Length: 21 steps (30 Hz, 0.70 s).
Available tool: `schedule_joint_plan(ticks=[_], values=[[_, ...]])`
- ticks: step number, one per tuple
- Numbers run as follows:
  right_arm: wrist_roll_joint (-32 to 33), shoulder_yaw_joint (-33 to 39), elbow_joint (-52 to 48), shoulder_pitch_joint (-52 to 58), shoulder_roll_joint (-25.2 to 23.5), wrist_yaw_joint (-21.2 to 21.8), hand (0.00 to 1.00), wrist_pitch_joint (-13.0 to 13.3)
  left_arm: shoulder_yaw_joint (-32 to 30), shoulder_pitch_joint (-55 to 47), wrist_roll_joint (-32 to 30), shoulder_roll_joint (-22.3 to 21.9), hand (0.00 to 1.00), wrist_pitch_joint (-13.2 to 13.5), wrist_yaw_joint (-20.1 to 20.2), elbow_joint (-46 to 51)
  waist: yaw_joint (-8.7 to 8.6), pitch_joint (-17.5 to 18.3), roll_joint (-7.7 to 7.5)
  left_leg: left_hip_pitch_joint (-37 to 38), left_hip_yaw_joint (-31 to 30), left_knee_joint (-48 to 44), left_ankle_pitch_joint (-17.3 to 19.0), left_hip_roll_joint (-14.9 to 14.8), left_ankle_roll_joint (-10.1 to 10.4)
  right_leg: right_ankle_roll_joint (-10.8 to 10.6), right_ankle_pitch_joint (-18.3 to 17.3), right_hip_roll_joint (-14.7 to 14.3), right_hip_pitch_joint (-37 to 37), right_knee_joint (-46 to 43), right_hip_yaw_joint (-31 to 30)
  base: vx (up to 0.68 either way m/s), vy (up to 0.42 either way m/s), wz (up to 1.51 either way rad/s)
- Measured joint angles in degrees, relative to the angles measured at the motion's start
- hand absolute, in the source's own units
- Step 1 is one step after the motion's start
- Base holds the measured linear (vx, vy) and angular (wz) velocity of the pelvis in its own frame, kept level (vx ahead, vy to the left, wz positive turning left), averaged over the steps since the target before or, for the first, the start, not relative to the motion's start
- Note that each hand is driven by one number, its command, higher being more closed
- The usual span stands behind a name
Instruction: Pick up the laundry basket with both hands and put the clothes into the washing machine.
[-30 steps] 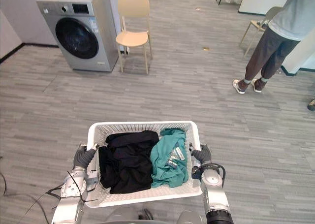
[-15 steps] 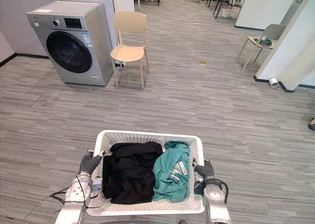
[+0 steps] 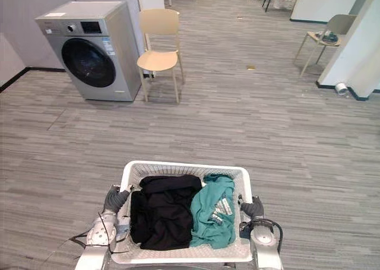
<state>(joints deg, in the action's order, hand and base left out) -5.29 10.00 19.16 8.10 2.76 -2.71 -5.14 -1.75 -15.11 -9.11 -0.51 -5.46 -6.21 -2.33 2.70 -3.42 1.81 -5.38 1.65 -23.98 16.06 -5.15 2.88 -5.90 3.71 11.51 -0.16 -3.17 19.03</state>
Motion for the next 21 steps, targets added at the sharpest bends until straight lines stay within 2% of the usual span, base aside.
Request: schedule_joint_plan(ticks=[2, 4, 5, 6, 7, 8, 9, 10, 11, 13, 14, 16, 17, 18, 19, 20, 21], values=[[0.0, 0.9, 0.0, 0.1, -0.1, -0.3, 1.0, 0.0, 0.0, 0.0, 0.1, -0.4, 1.0, 0.0, 0.0, -0.5, -0.35, -0.4, 0.13, -2.6, -0.8, -2.9, 1.0, 0.3, -0.8, -0.8, -0.7, 1.4, 0.0, -2.0, 3.9, -0.09, 0.098, 0.82], [-0.2, 1.1, 0.0, 0.7, -0.3, -0.3, 1.0, 0.0, 0.0, -0.2, 0.1, -0.4, 1.0, 0.0, 0.1, -0.7, -0.44, -1.0, -0.39, -2.8, -0.3, -3.6, 1.4, 1.4, -1.4, -0.9, -3.6, 4.3, -0.3, -6.5, 5.8, -0.05, 0.077, 0.76], [-0.3, 1.5, -0.1, 1.3, -0.7, -0.4, 1.0, 0.1, 0.0, -0.3, 0.1, -0.4, 1.0, 0.0, 0.5, -0.7, -0.81, -1.2, -0.56, -2.8, 1.5, -4.0, 2.1, 1.8, -2.6, 2.0, -6.8, 7.2, -1.5, -11.7, 6.7, -0.02, 0.023, 0.67], [-0.3, 1.7, -0.2, 1.4, -0.8, -0.3, 1.0, 0.1, 0.0, -0.4, 0.2, -0.4, 1.0, 0.1, 0.8, -0.6, -1.2, -1.4, -0.75, -2.5, 2.4, -4.2, 2.2, 2.4, -2.9, 4.6, -8.5, 8.5, -2.3, -14.6, 6.8, 0.01, 0.046, 0.65], [-1.0, 2.0, -0.2, 1.4, -1.2, 0.2, 1.0, 0.0, -0.1, -1.1, 0.5, -0.4, 1.0, 0.3, 1.0, -0.6, -1.31, -2.5, -0.89, -1.1, 3.8, -4.4, 3.2, 3.4, -4.8, 9.7, -10.8, 11.2, -4.4, -21.7, 4.9, 0.03, 0.043, 0.25], [-1.2, 1.9, -0.2, 1.3, -1.4, 0.3, 1.0, 0.0, -0.1, -1.5, 0.7, -0.5, 1.0, 0.3, 1.0, -0.6, -1.25, -3.0, -0.52, -0.5, 4.3, -4.5, 3.6, 3.4, -6.9, 10.4, -9.9, 11.9, -5.9, -25.1, 3.3, 0.05, 0.104, 0.0], [-1.6, 1.4, 0.0, 1.3, -1.9, 0.4, 1.0, 0.0, -0.7, -2.0, 0.7, -0.2, 1.0, 0.3, 1.0, -0.6, -1.11, -3.8, -0.16, 0.3, 4.6, -4.5, 4.3, 3.4, -9.1, 10.8, -9.2, 12.3, -8.9, -30.6, 0.4, 0.02, 0.108, -0.23], [-1.6, 1.0, -0.2, 1.5, -2.9, 0.4, 1.0, 0.4, -1.3, -2.4, 1.1, 0.9, 1.0, 0.3, 0.8, -0.6, -1.32, -4.0, 0.88, 1.0, 4.6, -4.1, 4.9, 3.0, -10.0, 7.6, -11.3, 11.2, -11.8, -34.6, -0.7, 0.05, 0.086, -0.21], [-1.6, 0.7, -0.4, 0.9, -3.3, 0.5, 1.0, 0.2, -1.6, -2.2, 1.9, 1.5, 1.0, 0.5, 0.8, -0.4, -1.57, -3.9, 0.33, 1.2, 4.6, -3.7, 5.0, 2.4, -10.3, 6.5, -12.3, 10.1, -13.5, -35.0, -0.1, 0.18, -0.026, -0.07], [-1.4, 0.7, -0.4, 0.3, -3.8, 0.4, 1.0, 0.4, -1.8, -1.7, 1.9, 1.9, 1.0, 1.4, 0.7, -0.4, -1.5, -4.2, -0.34, 1.8, 4.5, -2.1, 5.2, 1.8, -10.2, 5.3, -13.0, 7.0, -16.2, -31.8, 1.5, 0.24, -0.105, -0.07], [-1.4, 0.8, -0.4, -0.6, -3.7, 0.4, 1.0, 0.5, -1.9, -1.3, 2.2, 2.0, 1.0, 1.7, 0.5, -0.5, -1.58, -4.5, -0.6, 2.4, 4.5, -1.3, 5.6, 1.0, -9.4, 4.8, -12.6, 4.5, -17.8, -27.6, 1.7, 0.25, -0.139, -0.11], [-1.4, 1.0, -0.5, -1.3, -3.2, 0.2, 1.0, 0.5, -1.6, -0.7, 2.6, 1.8, 1.0, 1.8, 0.3, -0.8, -1.74, -4.7, -0.67, 4.5, 4.6, 0.8, 6.4, -0.1, -7.9, 2.3, -9.9, 1.9, -19.2, -19.3, 1.7, 0.32, -0.15, -0.01], [-1.4, 1.0, -0.5, -1.3, -3.0, 0.1, 1.0, 0.5, -1.3, -0.1, 2.6, 1.9, 1.0, 2.1, -0.1, -1.6, -1.75, -4.8, -0.93, 7.0, 4.6, 2.5, 7.1, -0.5, -6.4, 1.6, -6.5, 0.5, -19.1, -13.8, 1.4, 0.39, -0.183, 0.11], [-1.2, 1.0, -0.5, -1.2, -2.7, -0.1, 1.0, 0.6, -1.2, 0.6, 2.6, 1.9, 1.0, 2.3, -0.1, -2.9, -1.94, -4.8, -0.69, 8.4, 4.2, 3.1, 8.0, -1.2, -4.8, 2.7, -2.4, -0.5, -18.5, -13.7, 0.8, 0.53, -0.233, 0.23], [-1.1, 0.9, -0.5, -1.2, -1.6, -0.5, 1.0, 0.6, -1.0, 1.2, 2.7, 1.8, 1.0, 2.3, -0.1, -4.2, -2.23, -4.2, 0.98, 10.5, 3.2, 3.2, 8.9, -4.0, -2.5, 5.3, -2.3, -2.9, -17.7, -16.4, 1.2, 0.59, -0.192, 0.19], [-0.9, 0.7, -0.5, -1.2, -0.9, -0.8, 1.0, 0.5, -0.9, 0.9, 2.8, 0.7, 1.0, 2.3, -0.1, -4.5, -1.94, -2.9, 3.79, 10.5, 2.7, 0.7, 8.4, -7.2, 0.1, 6.2, -5.6, -5.3, -17.4, -18.4, 2.7, 0.56, -0.139, 0.16], [-0.7, 0.7, -0.5, -1.3, -0.2, -0.8, 1.0, 0.4, -1.0, 1.4, 2.8, 0.4, 1.0, 2.3, -0.2, -4.7, -2.03, -3.0, 4.34, 8.4, 2.1, -3.9, 7.6, -8.6, 0.7, 6.6, -6.7, -5.7, -17.1, -19.5, 3.7, 0.6, -0.166, 0.1]])
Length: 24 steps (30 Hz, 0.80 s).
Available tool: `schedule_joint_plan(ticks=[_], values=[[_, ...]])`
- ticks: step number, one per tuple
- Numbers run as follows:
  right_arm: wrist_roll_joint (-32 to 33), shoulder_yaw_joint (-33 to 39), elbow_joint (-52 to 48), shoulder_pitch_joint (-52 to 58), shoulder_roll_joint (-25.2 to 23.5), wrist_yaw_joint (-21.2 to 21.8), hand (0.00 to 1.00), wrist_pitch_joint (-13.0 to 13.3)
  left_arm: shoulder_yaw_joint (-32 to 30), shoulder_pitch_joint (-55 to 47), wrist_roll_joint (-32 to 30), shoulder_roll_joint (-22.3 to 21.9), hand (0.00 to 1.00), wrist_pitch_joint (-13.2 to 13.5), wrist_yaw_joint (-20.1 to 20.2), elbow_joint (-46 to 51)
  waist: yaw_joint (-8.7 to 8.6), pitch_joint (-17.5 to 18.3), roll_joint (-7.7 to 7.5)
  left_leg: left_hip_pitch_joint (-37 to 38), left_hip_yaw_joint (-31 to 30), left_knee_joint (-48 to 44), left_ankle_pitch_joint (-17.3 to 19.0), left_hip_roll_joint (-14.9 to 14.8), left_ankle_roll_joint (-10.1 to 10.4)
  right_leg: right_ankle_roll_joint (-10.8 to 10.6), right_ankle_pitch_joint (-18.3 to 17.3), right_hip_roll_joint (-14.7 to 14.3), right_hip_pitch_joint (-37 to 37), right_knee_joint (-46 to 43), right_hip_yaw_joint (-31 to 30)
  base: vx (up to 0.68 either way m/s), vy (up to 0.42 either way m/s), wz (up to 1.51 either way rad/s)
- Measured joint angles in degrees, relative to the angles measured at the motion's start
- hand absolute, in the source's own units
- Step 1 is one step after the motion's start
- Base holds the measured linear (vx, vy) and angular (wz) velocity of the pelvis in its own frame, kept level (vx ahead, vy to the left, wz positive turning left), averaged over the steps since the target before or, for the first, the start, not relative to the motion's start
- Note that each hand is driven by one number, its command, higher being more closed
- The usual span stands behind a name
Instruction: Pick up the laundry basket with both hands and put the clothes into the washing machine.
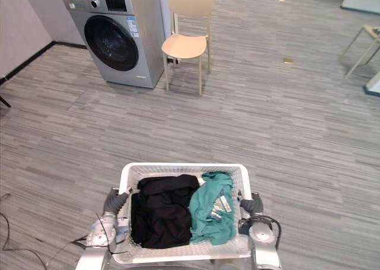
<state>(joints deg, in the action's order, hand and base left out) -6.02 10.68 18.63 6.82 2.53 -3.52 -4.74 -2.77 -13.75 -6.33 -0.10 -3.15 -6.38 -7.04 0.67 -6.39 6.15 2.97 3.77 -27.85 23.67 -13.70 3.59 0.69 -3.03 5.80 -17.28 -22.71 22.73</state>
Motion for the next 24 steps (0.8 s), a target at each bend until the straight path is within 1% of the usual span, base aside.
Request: schedule_joint_plan(ticks=[1, 2, 3, 4, 5, 6, 7, 8, 9, 10, 11, 12, 13, 14, 15, 16, 17, 18, 19, 20, 21, 22, 23, 24], values=[[0.8, 0.0, 0.0, 0.1, 0.2, 0.0, 1.0, -0.3, -0.3, 0.6, 0.0, -0.5, 1.0, -0.2, -0.1, -0.6, 0.18, -0.3, 0.51, -4.3, -0.3, -10.6, -4.3, -2.3, 0.2, 0.9, -2.2, -1.3, 2.0, -0.4, 1.2, 0.49, -0.195, 0.12], [0.9, -0.1, 0.0, 0.4, 0.4, 0.0, 1.0, -0.4, -0.6, 0.5, 0.0, -0.6, 1.0, -0.4, 0.1, -1.2, 0.26, -0.4, 0.66, -7.1, 0.4, -18.8, -10.8, -4.5, 0.5, 1.6, -3.2, -2.8, 5.0, 1.3, 1.5, 0.63, -0.254, -0.02], [1.0, -1.0, 0.0, 0.6, 0.4, -0.1, 1.0, -0.5, -0.9, 0.0, 0.1, -0.7, 1.0, -0.4, 0.1, -1.7, 0.59, -1.0, 0.74, -9.9, 2.6, -27.1, -18.4, -8.0, -0.5, 1.7, -3.3, -4.7, 9.7, 4.9, 1.4, 0.64, -0.232, -0.28], [1.2, -1.8, 0.0, 0.6, 0.8, -0.3, 1.0, -0.5, -1.2, -0.6, 0.7, -0.8, 1.0, -0.3, 0.2, -1.8, 1.55, -1.5, 0.44, -12.2, 6.4, -36.7, -17.7, -11.8, -1.5, 1.7, -3.3, -6.5, 15.5, 9.6, 0.2, 0.63, -0.217, -0.36], [1.5, -2.0, 0.0, 0.5, 0.9, -0.4, 1.0, -0.5, -1.2, -0.7, 1.0, -0.8, 1.0, -0.2, 0.2, -1.8, 1.88, -1.8, -0.08, -13.4, 8.1, -40.0, -16.8, -12.6, -2.9, 1.7, -3.3, -6.9, 18.2, 11.6, -0.3, 0.62, -0.172, -0.32], [2.4, -2.2, -0.4, -0.1, 0.8, -1.2, 1.0, -0.2, -1.3, -0.6, 1.2, -1.0, 1.0, 0.7, 0.4, -1.1, 2.13, -2.5, -1.47, -17.3, 11.0, -43.2, -14.9, -12.3, -5.1, 1.7, -3.3, -6.7, 23.3, 15.7, -1.0, 0.59, -0.095, -0.13], [2.7, -2.2, -1.0, -0.2, 0.8, -1.3, 1.0, -0.2, -1.4, -0.3, 1.2, -1.0, 1.0, 1.0, 0.5, -1.0, 2.27, -2.6, -1.61, -19.2, 11.7, -42.7, -13.9, -11.9, -4.8, 1.7, -3.3, -6.6, 24.6, 16.9, -1.2, 0.66, -0.025, -0.14], [3.3, -2.0, -2.5, -0.4, 1.0, -1.4, 1.0, 0.0, -2.1, 0.6, 1.4, -1.4, 1.0, 1.4, 1.1, -0.7, 3.27, -3.0, -2.08, -23.2, 12.8, -39.3, -11.8, -10.9, -4.2, 1.7, -3.3, -6.4, 26.4, 18.5, -1.7, 0.5, 0.052, -0.16], [3.6, -1.7, -2.6, -0.9, 1.0, -1.5, 1.0, 0.2, -2.5, 1.0, 1.5, -1.6, 1.0, 1.6, 1.3, -0.5, 3.64, -3.1, -2.21, -24.9, 13.1, -36.6, -10.9, -10.0, -3.8, 1.7, -3.3, -6.0, 27.2, 19.1, -2.0, 0.47, 0.134, -0.23], [3.8, -1.4, -2.6, -2.4, 0.7, -1.5, 1.0, 0.3, -2.9, 2.0, 1.6, -1.5, 1.0, 1.9, 1.3, 0.0, 3.93, -3.8, -3.23, -27.7, 13.5, -29.1, -10.3, -7.1, -3.1, 0.3, -4.2, -4.2, 28.7, 19.3, -2.2, 0.46, 0.189, -0.14], [3.9, -1.3, -2.6, -3.1, 0.7, -1.5, 1.0, 0.7, -3.2, 2.8, 1.6, -1.6, 1.0, 1.9, 1.3, 0.3, 4.28, -4.4, -3.97, -29.0, 13.3, -21.9, -10.6, -4.8, -2.7, -1.4, -5.2, -2.5, 30.0, 19.3, -1.8, 0.57, 0.261, -0.08], [4.0, -1.0, -2.8, -3.6, 0.8, -1.5, 1.0, 1.1, -3.4, 3.5, 1.6, -1.8, 1.0, 1.8, 1.3, 0.4, 4.72, -4.9, -4.65, -29.9, 12.1, -10.5, -12.3, -1.6, -0.8, -3.4, -6.5, -0.6, 32.3, 19.5, -0.9, 0.62, 0.323, -0.06], [4.2, -1.2, -3.1, -3.7, 1.1, -1.5, 1.0, 1.2, -3.7, 3.4, 1.6, -2.2, 1.0, 1.8, 1.3, 1.1, 5.11, -4.8, -4.51, -29.7, 9.2, 2.0, -17.1, 0.7, 0.5, -5.8, -8.2, 0.3, 34.6, 19.9, -0.7, 0.54, 0.296, -0.11], [4.3, -1.3, -3.1, -3.8, 1.1, -1.5, 1.0, 1.3, -3.8, 2.8, 1.7, -2.1, 1.0, 1.9, 1.3, 1.4, 5.55, -4.8, -4.47, -29.1, 8.7, 2.9, -23.8, 1.7, -0.1, -7.2, -9.2, 0.7, 35.8, 20.1, -1.1, 0.55, 0.297, 0.05], [4.4, -1.4, -2.7, -4.5, -0.3, -2.0, 1.0, 1.4, -4.5, 3.9, 1.6, -1.6, 1.0, 1.5, 1.1, 1.6, 5.67, -5.2, -7.56, -29.8, 9.3, 0.8, -22.1, 4.2, -3.7, -7.4, -9.5, 3.3, 36.5, 20.3, -0.9, 0.42, 0.213, 0.13], [4.6, -1.5, -2.7, -5.2, -0.2, -2.0, 1.0, 1.5, -4.8, 4.3, 1.6, -1.5, 1.0, 1.4, 1.0, 2.3, 5.87, -5.2, -7.85, -31.3, 8.7, -1.8, -20.1, 4.3, -4.5, -6.8, -8.7, 3.4, 35.6, 19.3, -1.3, 0.53, 0.292, 0.2], [4.7, -1.6, -2.7, -6.6, -0.2, -2.0, 1.0, 1.5, -5.1, 4.6, 1.7, -1.3, 1.0, 1.3, 0.9, 3.4, 6.29, -5.6, -7.92, -33.2, 8.0, -8.4, -16.1, 3.8, -5.5, -7.4, -8.0, 4.0, 34.8, 15.4, -2.7, 0.55, 0.319, 0.13], [4.7, -1.7, -2.7, -6.7, -0.4, -1.9, 1.0, 1.5, -5.5, 4.3, 1.7, -1.0, 1.0, 1.1, 0.8, 3.4, 6.48, -5.9, -8.27, -32.0, 8.3, -12.9, -11.3, 4.0, -6.3, -7.7, -8.0, 5.7, 34.7, 8.4, -4.3, 0.57, 0.329, 0.12], [4.7, -1.9, -2.7, -6.6, -0.5, -1.8, 1.0, 1.5, -5.6, 3.9, 1.7, -0.8, 1.0, 1.2, 0.8, 3.4, 6.56, -6.0, -8.5, -30.4, 8.7, -14.2, -9.2, 4.1, -6.7, -8.8, -7.2, 7.0, 33.9, 3.4, -5.4, 0.57, 0.317, -0.02], [4.4, -2.7, -2.6, -6.6, -0.7, -1.5, 1.0, 1.5, -5.9, 2.5, 1.8, -0.7, 1.0, 1.2, 0.4, 3.4, 6.71, -6.1, -8.85, -26.4, 10.3, -14.7, -6.1, 4.5, -7.2, -9.3, -3.7, 9.9, 30.4, -8.3, -8.1, 0.53, 0.296, -0.23], [4.0, -2.9, -2.5, -6.7, -1.5, -1.3, 1.0, 1.5, -5.9, 1.3, 1.8, 0.0, 1.0, 1.1, 0.1, 4.2, 6.54, -6.1, -8.8, -22.5, 11.6, -13.9, -4.2, 4.9, -7.7, -9.0, -1.5, 12.0, 25.4, -21.2, -9.2, 0.6, 0.312, -0.36], [3.7, -2.9, -2.4, -6.6, -2.4, -1.3, 1.0, 1.5, -5.9, 0.7, 1.8, 0.4, 1.0, 1.1, 0.0, 5.7, 6.37, -6.2, -8.7, -19.6, 12.3, -12.7, -2.9, 5.1, -7.6, -8.0, -2.0, 13.1, 21.0, -29.8, -8.6, 0.64, 0.29, -0.53], [3.6, -3.2, -2.2, -5.8, -3.8, -1.3, 1.0, 1.5, -5.9, -0.7, 1.7, 1.0, 1.0, 1.2, -0.1, 7.9, 6.25, -6.3, -8.38, -13.1, 14.0, -9.0, -1.5, 5.5, -7.1, -4.4, -5.1, 12.8, 13.7, -38.4, -7.4, 0.62, 0.228, -0.55], [3.6, -3.7, -2.4, -5.1, -4.0, -1.3, 1.0, 1.5, -5.9, -1.2, 1.7, 1.4, 1.0, 1.1, -0.2, 8.2, 5.66, -6.3, -8.23, -9.1, 15.1, -6.0, -1.1, 6.1, -6.9, -3.8, -7.5, 12.1, 9.7, -38.5, -5.4, 0.6, 0.167, -0.4]])
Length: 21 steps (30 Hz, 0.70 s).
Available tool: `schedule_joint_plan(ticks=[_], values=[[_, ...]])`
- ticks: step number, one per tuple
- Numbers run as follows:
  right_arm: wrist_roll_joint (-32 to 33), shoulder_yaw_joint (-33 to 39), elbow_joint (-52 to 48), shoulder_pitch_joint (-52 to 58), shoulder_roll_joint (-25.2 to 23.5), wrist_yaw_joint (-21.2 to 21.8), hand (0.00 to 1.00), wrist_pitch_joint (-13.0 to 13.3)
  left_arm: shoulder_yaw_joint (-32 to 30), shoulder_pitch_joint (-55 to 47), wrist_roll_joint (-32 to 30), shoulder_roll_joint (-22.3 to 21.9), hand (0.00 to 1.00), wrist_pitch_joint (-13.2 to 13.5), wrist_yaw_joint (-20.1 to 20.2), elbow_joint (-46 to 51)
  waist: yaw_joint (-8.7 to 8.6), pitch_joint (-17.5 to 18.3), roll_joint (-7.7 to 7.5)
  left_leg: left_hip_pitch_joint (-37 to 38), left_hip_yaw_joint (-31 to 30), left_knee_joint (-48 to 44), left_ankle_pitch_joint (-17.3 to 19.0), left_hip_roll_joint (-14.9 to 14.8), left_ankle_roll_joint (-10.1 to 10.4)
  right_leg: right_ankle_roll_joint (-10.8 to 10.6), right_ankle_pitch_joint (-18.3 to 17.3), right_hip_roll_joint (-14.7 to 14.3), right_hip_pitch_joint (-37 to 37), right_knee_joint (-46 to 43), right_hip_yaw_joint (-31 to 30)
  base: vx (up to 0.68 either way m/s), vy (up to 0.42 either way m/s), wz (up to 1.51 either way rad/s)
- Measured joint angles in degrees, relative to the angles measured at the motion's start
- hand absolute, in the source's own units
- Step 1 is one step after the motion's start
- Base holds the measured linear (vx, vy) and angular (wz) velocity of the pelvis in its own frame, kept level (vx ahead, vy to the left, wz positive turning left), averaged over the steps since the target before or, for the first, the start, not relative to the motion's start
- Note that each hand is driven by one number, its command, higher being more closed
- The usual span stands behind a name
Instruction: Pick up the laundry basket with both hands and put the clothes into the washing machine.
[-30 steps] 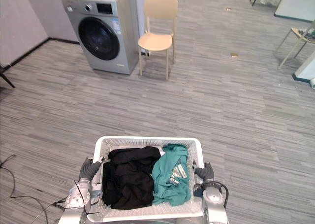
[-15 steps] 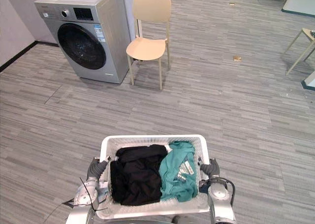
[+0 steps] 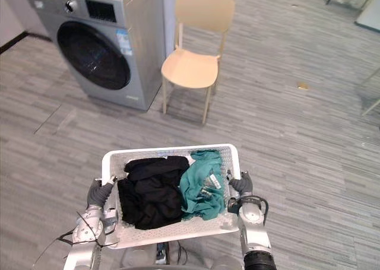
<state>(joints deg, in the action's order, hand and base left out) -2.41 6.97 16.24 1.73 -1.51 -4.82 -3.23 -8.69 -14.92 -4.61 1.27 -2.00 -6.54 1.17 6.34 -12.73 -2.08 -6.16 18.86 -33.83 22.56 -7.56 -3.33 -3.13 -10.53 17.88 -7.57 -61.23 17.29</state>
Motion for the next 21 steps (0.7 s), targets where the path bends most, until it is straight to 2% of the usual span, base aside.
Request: schedule_joint_plan(ticks=[1, 2, 3, 4, 5, 6, 7, 8, 9, 10, 11, 12, 13, 14, 15, 16, 17, 18, 19, 20, 21], values=[[0.0, -0.2, -0.3, 0.4, 0.0, 0.0, 1.0, 0.0, -0.4, -0.2, 0.0, 0.2, 1.0, 0.0, 0.0, 0.0, -1.26, 0.1, 0.21, 2.7, 0.3, 2.5, 0.2, 0.6, 0.2, 0.8, -2.2, -0.8, -3.6, 3.3, 2.6, 0.42, 0.062, -0.07], [0.0, -0.2, -0.5, 0.5, 0.0, 0.0, 1.0, 0.0, -0.4, -0.2, 0.0, 0.1, 1.0, 0.0, 0.0, 0.1, -1.87, 0.2, 0.38, 3.8, 0.3, 3.4, 0.3, 0.8, 0.4, 1.4, -3.0, -1.4, -5.5, 6.1, 3.7, 0.51, 0.018, 0.09], [0.0, 0.0, -1.5, 0.8, 0.1, 0.0, 1.0, 0.0, -0.4, 0.3, 0.0, -0.1, 1.0, 0.0, 0.0, 0.0, -2.55, -0.1, 1.33, 5.7, 0.3, 5.3, 0.7, 0.8, 1.0, 2.0, -3.1, -3.0, -9.7, 15.8, 6.2, 0.44, 0.001, 0.05], [0.0, 0.1, -2.0, 0.8, 0.2, 0.0, 1.0, 0.0, -0.3, 0.8, -0.1, -0.1, 1.0, -0.1, 0.1, 0.0, -2.55, 0.0, 1.2, 6.5, 0.4, 6.0, 0.7, 0.8, 1.1, 2.0, -2.5, -3.9, -10.8, 21.9, 6.9, 0.53, -0.008, 0.08], [0.1, 0.5, -2.4, 0.8, 0.2, -0.1, 1.0, 0.0, -0.3, 1.7, -0.1, -0.2, 1.0, -0.1, 0.1, -0.1, -2.69, 0.1, 1.22, 7.9, 0.2, 7.4, 1.2, 0.8, 1.9, 1.3, 1.1, -5.7, -12.0, 36.1, 7.4, 0.46, -0.034, 0.15], [0.1, 0.7, -2.6, 0.9, 0.2, -0.2, 1.0, 0.2, -0.3, 2.5, -0.4, -0.3, 1.0, -0.1, 0.1, -0.7, -2.78, 0.1, 1.14, 9.2, -0.1, 7.9, 1.7, 0.9, 3.0, 0.5, 5.0, -6.5, -12.1, 45.0, 7.3, 0.47, -0.055, 0.28], [0.1, 0.9, -2.6, 1.0, 0.2, -0.3, 1.0, 0.2, -0.3, 3.2, -0.7, -0.4, 1.0, 0.0, 0.1, -1.6, -3.0, 0.1, 1.06, 10.7, -1.4, 7.9, 2.5, 1.4, 4.2, -0.4, 7.5, -7.1, -12.4, 48.4, 5.9, 0.52, -0.117, 0.53], [0.1, 1.0, -2.6, 1.6, 0.4, -0.2, 1.0, 0.2, -0.3, 3.3, -0.9, -0.5, 1.0, -0.1, 0.1, -2.5, -4.13, 0.4, 1.69, 13.2, -3.8, 7.9, 3.7, 0.8, 6.2, 0.6, 12.2, -8.1, -11.9, 47.4, 2.6, 0.44, -0.14, 0.6], [0.1, 1.0, -2.7, 2.2, 0.6, -0.3, 1.0, 0.2, -0.2, 3.2, -1.2, -0.7, 1.0, -0.1, 0.1, -3.0, -4.3, 0.9, 2.33, 14.1, -5.2, 7.5, 3.9, 0.1, 6.6, 1.8, 13.8, -9.2, -11.4, 46.3, 1.6, 0.59, -0.203, 0.71], [0.1, 1.0, -3.4, 3.4, 1.0, -0.3, 1.0, 0.2, 0.2, 2.8, -1.9, -1.4, 1.0, -0.1, 0.1, -3.1, -4.84, 1.9, 3.43, 13.7, -8.2, 4.0, 3.7, -1.8, 6.8, 2.7, 14.4, -10.7, -11.2, 42.9, 0.6, 0.71, -0.239, 0.48], [0.1, 0.9, -4.6, 4.1, 1.8, -0.2, 1.0, 0.2, 0.2, 2.1, -2.1, -2.7, 1.0, 0.0, 0.0, -3.0, -4.82, 2.3, 5.97, 11.7, -10.1, -4.2, 2.5, -5.2, 7.5, 3.9, 11.4, -12.8, -9.8, 40.0, 2.2, 0.59, -0.192, 0.3], [0.1, 0.8, -5.0, 4.3, 2.1, -0.1, 1.0, 0.2, 0.1, 1.9, -2.1, -3.3, 1.0, 0.0, 0.0, -2.9, -4.65, 2.4, 7.01, 10.2, -10.9, -9.4, 0.6, -7.1, 7.3, 4.1, 9.9, -14.1, -8.7, 39.0, 3.0, 0.68, -0.218, -0.1], [0.1, 0.1, -6.5, 5.3, 2.5, -0.3, 1.0, 0.0, -0.3, 1.7, -2.1, -3.9, 1.0, -0.1, 0.0, -3.0, -3.94, 2.5, 8.32, 5.4, -10.4, -22.4, -11.4, -12.5, 4.8, 5.3, 7.1, -17.2, -4.8, 38.7, 3.0, 0.56, -0.17, -0.33], [0.1, -0.7, -7.8, 6.4, 2.4, -0.5, 1.0, -0.1, -0.5, 1.1, -2.0, -3.8, 1.0, 0.0, 0.0, -2.9, -3.78, 2.6, 8.07, 2.9, -9.3, -27.8, -24.0, -15.6, 2.6, 5.7, 6.3, -18.8, -1.4, 40.9, 2.5, 0.68, -0.191, -0.37], [0.1, -1.1, -8.8, 7.1, 1.9, -0.8, 1.0, -0.1, -0.5, 0.7, -1.7, -3.1, 1.0, 0.2, 0.0, -2.8, -3.22, 2.6, 7.82, 1.3, -8.8, -31.5, -25.0, -17.3, 1.9, 5.8, 6.1, -19.5, 1.2, 43.3, 2.1, 0.56, -0.121, -0.35], [0.1, -0.7, -9.9, 7.5, 1.9, -1.6, 1.0, -0.1, 0.3, 1.0, -1.5, -3.3, 1.0, 0.5, 0.1, -2.8, -2.47, 2.7, 7.36, -2.8, -7.8, -36.5, -19.3, -19.0, 1.9, 5.8, 6.1, -20.4, 4.7, 47.0, 1.1, 0.44, -0.076, -0.3], [0.2, 0.0, -9.9, 7.2, 1.9, -1.8, 1.0, 0.0, 0.5, 1.5, -1.5, -3.4, 1.0, 0.6, 0.1, -2.8, -2.26, 2.8, 6.62, -6.1, -7.3, -37.1, -15.9, -18.8, 1.5, 5.7, 6.1, -20.3, 6.6, 49.2, 0.3, 0.53, -0.066, -0.29], [0.8, 0.1, -9.9, 6.8, 2.0, -1.8, 1.0, 0.0, 0.6, 2.0, -1.5, -3.3, 1.0, 0.6, 0.1, -2.8, -2.23, 2.7, 5.9, -9.8, -6.9, -34.5, -12.4, -17.6, 2.4, 5.7, 6.1, -20.0, 9.1, 51.5, -0.2, 0.42, -0.02, -0.19], [0.9, 0.1, -9.9, 6.6, 2.0, -1.7, 1.0, 0.0, 0.6, 2.3, -1.5, -3.3, 1.0, 0.5, 0.1, -2.8, -2.11, 2.6, 5.72, -11.1, -6.9, -32.1, -10.9, -17.0, 3.3, 5.7, 6.1, -19.9, 10.2, 52.3, -0.4, 0.51, 0.03, -0.2], [1.3, 0.1, -9.9, 6.4, 2.0, -1.7, 1.0, 0.0, 0.4, 2.7, -1.5, -3.3, 1.0, 0.6, 0.1, -2.8, -1.9, 2.5, 5.47, -13.1, -7.1, -25.7, -9.0, -15.6, 4.9, 5.7, 6.1, -19.4, 12.3, 53.5, -1.1, 0.48, 0.117, -0.25], [1.3, 0.0, -9.8, 6.2, 2.0, -1.5, 1.0, 0.0, 0.2, 2.8, -1.5, -3.3, 1.0, 0.6, 0.1, -2.7, -1.51, 2.2, 4.97, -13.8, -7.6, -19.3, -8.6, -14.1, 5.6, 5.6, 6.0, -18.5, 14.0, 54.1, -1.7, 0.55, 0.211, -0.33]])
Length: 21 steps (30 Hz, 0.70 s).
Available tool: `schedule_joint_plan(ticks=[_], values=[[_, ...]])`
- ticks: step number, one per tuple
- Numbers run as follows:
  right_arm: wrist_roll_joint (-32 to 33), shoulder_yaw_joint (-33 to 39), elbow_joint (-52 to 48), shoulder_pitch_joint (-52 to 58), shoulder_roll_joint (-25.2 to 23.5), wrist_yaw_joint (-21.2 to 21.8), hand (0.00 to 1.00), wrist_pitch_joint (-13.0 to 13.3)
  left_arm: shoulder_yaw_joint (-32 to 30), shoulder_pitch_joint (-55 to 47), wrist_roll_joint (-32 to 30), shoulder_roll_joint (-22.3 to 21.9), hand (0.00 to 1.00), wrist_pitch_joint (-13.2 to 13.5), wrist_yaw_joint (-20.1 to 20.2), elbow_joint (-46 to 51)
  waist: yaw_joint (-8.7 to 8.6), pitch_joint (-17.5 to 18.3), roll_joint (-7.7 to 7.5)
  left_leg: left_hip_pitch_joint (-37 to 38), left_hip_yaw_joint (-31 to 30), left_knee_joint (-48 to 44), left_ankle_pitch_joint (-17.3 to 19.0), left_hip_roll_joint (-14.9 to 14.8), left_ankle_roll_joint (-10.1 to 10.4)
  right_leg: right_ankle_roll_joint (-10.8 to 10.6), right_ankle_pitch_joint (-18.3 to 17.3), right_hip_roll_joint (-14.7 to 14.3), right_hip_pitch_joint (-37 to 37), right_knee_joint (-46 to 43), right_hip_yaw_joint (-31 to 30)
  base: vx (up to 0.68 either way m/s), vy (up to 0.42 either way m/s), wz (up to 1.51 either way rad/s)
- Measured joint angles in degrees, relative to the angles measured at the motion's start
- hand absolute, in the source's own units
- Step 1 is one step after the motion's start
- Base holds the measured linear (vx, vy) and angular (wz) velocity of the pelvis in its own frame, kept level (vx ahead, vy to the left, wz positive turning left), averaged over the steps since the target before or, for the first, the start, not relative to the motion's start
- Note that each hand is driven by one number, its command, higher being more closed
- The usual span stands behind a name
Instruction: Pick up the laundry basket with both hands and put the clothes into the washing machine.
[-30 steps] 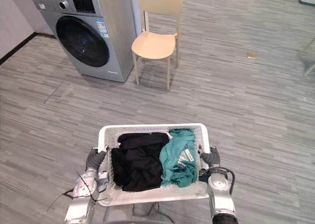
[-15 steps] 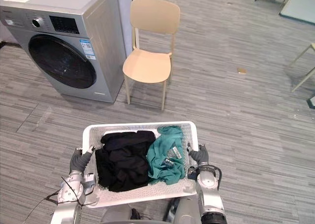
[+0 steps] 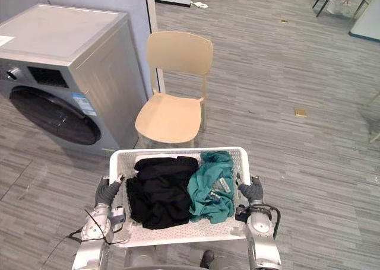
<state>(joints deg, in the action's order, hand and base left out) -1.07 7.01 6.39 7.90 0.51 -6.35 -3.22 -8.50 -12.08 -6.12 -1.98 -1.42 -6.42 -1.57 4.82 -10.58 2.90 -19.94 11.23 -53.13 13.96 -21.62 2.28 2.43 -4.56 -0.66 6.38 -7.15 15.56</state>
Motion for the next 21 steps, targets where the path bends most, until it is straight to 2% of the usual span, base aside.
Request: schedule_joint_plan(ticks=[1, 2, 3, 4, 5, 6, 9, 11, 12, 13, 14, 15, 16, 18, 19, 20, 21], values=[[0.0, -0.1, 0.0, -0.2, 0.0, 0.1, 1.0, 0.0, 0.0, 0.2, 0.0, 0.1, 1.0, 0.0, 0.0, 0.2, 0.78, -0.6, -1.21, -0.5, -1.4, 10.1, -0.3, 2.8, 0.4, -1.4, -0.9, 2.0, 2.2, 0.5, -0.2, 0.5, 0.275, -0.29], [0.0, -0.1, 0.0, -0.7, 0.2, 0.1, 1.0, 0.1, -0.1, -0.3, 0.0, -0.1, 1.0, 0.0, -0.1, 1.2, 0.91, -0.8, -1.73, -0.6, -5.4, 21.7, -2.3, 5.6, 2.7, -3.8, -2.4, 3.6, 3.7, 0.5, -0.5, 0.39, 0.27, -0.26], [0.0, -0.3, 0.0, -0.9, 0.4, 0.1, 1.0, 0.3, -0.1, -0.8, 0.0, -0.3, 1.0, 0.1, -0.1, 1.9, 0.96, -0.6, -1.54, -0.3, -7.6, 27.6, -4.1, 6.5, 3.6, -5.3, -3.3, 4.0, 4.2, 0.4, -0.8, 0.36, 0.314, -0.31], [0.1, -0.4, 0.2, -1.2, 0.6, 0.1, 1.0, 0.5, -0.1, -1.2, 0.0, -0.4, 1.0, 0.1, -0.2, 2.7, 1.14, -0.3, -1.13, 0.2, -9.6, 32.1, -11.1, 6.9, 5.8, -7.8, -5.0, 4.3, 4.9, 0.4, -2.2, 0.35, 0.324, -0.36], [0.3, -0.5, 1.6, -2.0, -0.8, -0.3, 1.0, 0.5, -0.2, -0.6, 0.0, 0.6, 1.0, 0.0, -1.0, 2.7, 1.92, -0.2, -3.4, 0.5, -9.1, 30.6, -13.1, 9.2, 3.4, -9.4, -6.2, 6.8, 5.6, 0.5, -3.1, 0.42, 0.343, -0.22], [0.3, -0.5, 1.5, -2.2, -1.5, -0.6, 1.0, 0.5, -0.2, -0.2, -0.2, 1.5, 1.0, -0.1, -1.3, 3.0, 1.83, 0.0, -4.67, -0.3, -9.0, 28.9, -11.1, 10.6, 2.5, -9.2, -6.0, 8.2, 5.3, 0.0, -3.0, 0.42, 0.309, -0.03], [0.3, -0.8, 1.3, -3.2, -1.5, -0.7, 1.0, 0.6, 0.0, -0.7, 0.2, 2.1, 1.0, 0.0, -1.5, 5.0, 2.33, 0.1, -5.08, -0.8, -7.2, 20.8, -4.4, 12.4, -0.2, -10.0, -5.2, 11.5, 5.0, -5.1, -3.3, 0.32, 0.278, -0.09], [0.3, -1.0, 1.3, -3.9, -1.7, -0.6, 1.0, 0.6, -0.5, -0.9, 0.3, 2.4, 1.0, 0.0, -1.5, 5.5, 2.53, 0.1, -5.03, 1.3, -4.7, 20.3, -1.8, 12.7, -1.3, -10.7, -3.8, 14.4, 0.8, -14.6, -3.8, 0.28, 0.285, -0.47], [0.3, -1.1, 1.5, -4.0, -2.1, -0.2, 1.0, 0.6, -0.7, -1.0, 0.4, 2.8, 1.0, 0.0, -1.5, 5.7, 2.44, 0.0, -4.95, 3.7, -2.7, 21.1, -0.9, 12.7, -2.1, -10.5, -1.0, 16.3, -2.6, -21.8, -3.6, 0.24, 0.243, -0.62], [0.3, -1.1, 1.8, -3.9, -2.5, 0.0, 1.0, 0.6, -0.7, -1.0, 0.4, 3.4, 1.0, 0.0, -1.5, 5.9, 2.08, -0.2, -4.64, 6.4, -1.4, 22.3, 0.1, 12.6, -3.0, -10.0, 1.8, 18.0, -5.3, -28.2, -2.8, 0.23, 0.218, -0.55], [0.3, -1.1, 1.9, -3.9, -2.6, 0.0, 1.0, 0.6, -0.7, -1.0, 0.3, 3.7, 1.0, -0.1, -1.5, 6.0, 1.84, -0.3, -4.39, 7.7, -1.0, 23.0, 0.5, 12.5, -3.4, -9.5, 1.2, 18.4, -6.5, -31.1, -2.3, 0.23, 0.163, -0.37], [0.2, -1.1, 2.0, -3.9, -2.8, 0.1, 1.0, 0.6, -0.7, -1.0, 0.2, 4.1, 1.0, -0.1, -1.5, 6.1, 1.33, -0.6, -3.84, 10.3, -0.2, 24.9, 0.9, 12.5, -4.0, -7.0, -1.6, 18.9, -8.7, -34.8, -0.2, 0.23, 0.11, -0.2], [0.2, -1.3, 2.0, -4.1, -2.8, 0.1, 1.0, 0.6, -1.0, -1.0, 0.2, 4.0, 1.0, -0.1, -1.5, 6.3, 0.71, -0.7, -3.69, 12.4, 0.5, 26.7, 0.7, 12.3, -3.8, -5.7, -3.6, 18.7, -10.0, -34.6, 3.2, 0.23, 0.092, -0.16], [0.2, -1.3, 2.0, -5.1, -2.7, 0.3, 1.0, 0.6, -1.4, -0.7, 0.2, 4.1, 1.0, 0.0, -1.5, 6.5, 0.76, -0.7, -3.7, 13.8, 1.8, 27.5, 0.9, 11.7, -3.6, -5.0, -5.0, 18.1, -12.7, -29.6, 7.1, 0.2, 0.029, -0.19], [0.2, -1.4, 2.0, -5.6, -2.7, 0.3, 1.0, 0.6, -1.7, -0.5, 0.2, 4.4, 1.0, 0.0, -1.5, 6.5, 0.69, -0.6, -3.69, 13.8, 2.2, 27.5, 1.0, 11.5, -3.5, -4.9, -5.0, 17.6, -13.4, -26.4, 7.7, 0.2, -0.006, -0.21], [0.0, -2.1, 2.2, -6.6, -2.4, 0.2, 1.0, 0.6, -2.4, 0.3, 0.3, 4.7, 1.0, 0.0, -1.5, 6.4, 0.59, -0.6, -3.85, 13.6, 3.0, 27.5, 1.0, 11.4, -3.2, -5.3, -4.3, 16.1, -14.2, -18.4, 8.0, 0.18, -0.035, -0.06], [0.0, -2.5, 2.4, -7.1, -2.1, 0.0, 1.0, 0.6, -2.8, 1.2, 0.3, 4.7, 1.0, 0.0, -1.5, 5.8, 0.62, -0.3, -4.3, 13.7, 3.0, 27.4, 1.1, 11.8, -2.9, -5.6, -2.6, 14.9, -14.4, -13.9, 7.5, 0.21, -0.089, 0.05]])
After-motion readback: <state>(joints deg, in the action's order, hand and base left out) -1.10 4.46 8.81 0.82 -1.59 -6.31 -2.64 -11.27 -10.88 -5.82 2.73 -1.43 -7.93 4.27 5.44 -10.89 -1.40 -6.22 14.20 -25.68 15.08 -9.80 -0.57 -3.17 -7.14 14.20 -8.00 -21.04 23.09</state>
